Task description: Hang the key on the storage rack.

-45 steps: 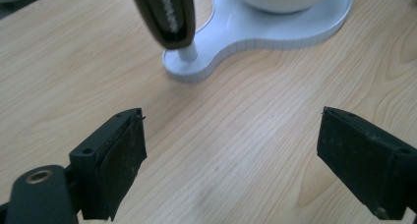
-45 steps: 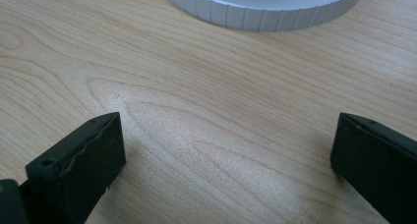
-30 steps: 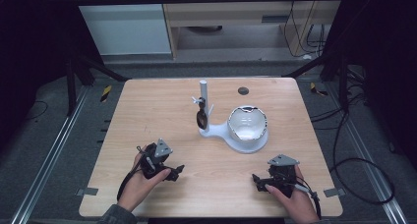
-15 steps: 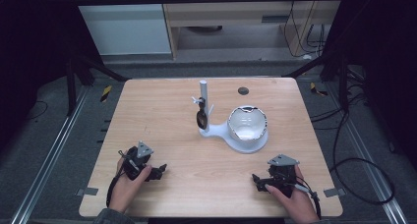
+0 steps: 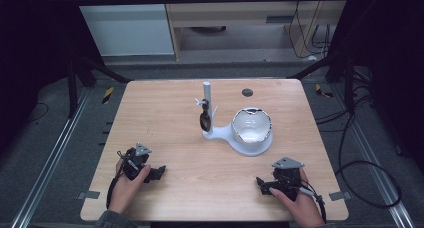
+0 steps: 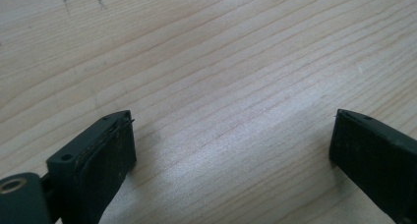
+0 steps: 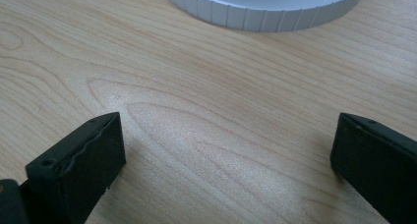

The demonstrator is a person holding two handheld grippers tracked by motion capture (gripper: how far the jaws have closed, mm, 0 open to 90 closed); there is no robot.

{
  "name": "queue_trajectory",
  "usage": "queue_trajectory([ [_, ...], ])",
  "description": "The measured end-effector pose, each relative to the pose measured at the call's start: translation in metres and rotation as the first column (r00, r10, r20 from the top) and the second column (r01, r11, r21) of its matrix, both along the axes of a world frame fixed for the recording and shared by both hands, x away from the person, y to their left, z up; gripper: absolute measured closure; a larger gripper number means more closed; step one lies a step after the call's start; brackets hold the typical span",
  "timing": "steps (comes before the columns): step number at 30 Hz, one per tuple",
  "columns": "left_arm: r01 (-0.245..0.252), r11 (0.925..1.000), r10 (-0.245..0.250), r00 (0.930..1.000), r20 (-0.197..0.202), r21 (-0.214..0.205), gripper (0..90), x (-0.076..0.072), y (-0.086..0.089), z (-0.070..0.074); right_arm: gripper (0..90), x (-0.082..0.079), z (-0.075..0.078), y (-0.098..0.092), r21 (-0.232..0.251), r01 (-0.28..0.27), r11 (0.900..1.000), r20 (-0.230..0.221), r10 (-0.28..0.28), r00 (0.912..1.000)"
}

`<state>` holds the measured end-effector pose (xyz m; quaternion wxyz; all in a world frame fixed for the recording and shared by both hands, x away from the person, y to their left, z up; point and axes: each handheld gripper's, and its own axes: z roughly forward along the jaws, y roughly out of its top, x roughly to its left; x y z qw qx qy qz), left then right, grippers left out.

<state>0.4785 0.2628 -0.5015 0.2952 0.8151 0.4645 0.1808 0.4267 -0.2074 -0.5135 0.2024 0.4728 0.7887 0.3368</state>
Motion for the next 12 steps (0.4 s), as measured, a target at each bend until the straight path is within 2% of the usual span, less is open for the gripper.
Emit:
queue_trajectory([
  [12,0.023,0.9993,-0.022,0.9988,0.045,-0.029,0.0,-0.0008,0.0059,-0.0047,0.3,-0.0002,0.0000,0.0002,0.001,-0.002,1.0000,0.000,0.002,1.0000],
])
